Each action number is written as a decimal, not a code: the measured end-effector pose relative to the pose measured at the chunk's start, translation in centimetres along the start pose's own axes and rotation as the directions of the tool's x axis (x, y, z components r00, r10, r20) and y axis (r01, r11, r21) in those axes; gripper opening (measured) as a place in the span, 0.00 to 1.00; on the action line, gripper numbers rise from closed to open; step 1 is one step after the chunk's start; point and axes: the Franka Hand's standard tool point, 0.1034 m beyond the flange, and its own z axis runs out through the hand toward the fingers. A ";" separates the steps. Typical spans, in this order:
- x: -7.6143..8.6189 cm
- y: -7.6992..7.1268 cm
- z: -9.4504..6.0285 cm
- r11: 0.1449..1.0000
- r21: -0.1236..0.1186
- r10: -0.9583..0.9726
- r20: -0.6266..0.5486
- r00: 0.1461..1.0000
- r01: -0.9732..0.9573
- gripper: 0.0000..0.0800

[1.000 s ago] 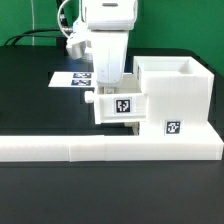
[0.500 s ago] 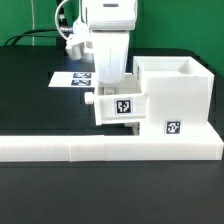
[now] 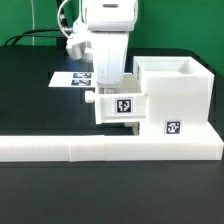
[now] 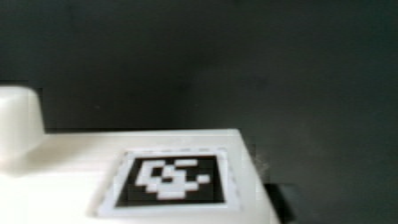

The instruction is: Assemble drawer

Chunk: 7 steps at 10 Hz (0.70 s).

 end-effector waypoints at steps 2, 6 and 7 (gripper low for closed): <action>0.4 0.2 -0.5 1.000 -0.008 -0.001 -0.001 1.000 0.001 0.52; -0.1 0.9 -3.4 0.999 -0.040 0.008 0.014 1.000 -0.007 0.81; -0.9 0.8 -4.0 0.999 -0.034 -0.018 0.022 1.000 0.019 0.81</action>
Offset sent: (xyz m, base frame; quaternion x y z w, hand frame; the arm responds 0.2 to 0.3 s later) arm 0.0033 -0.0009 0.0233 0.0114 -0.0163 0.0175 0.9996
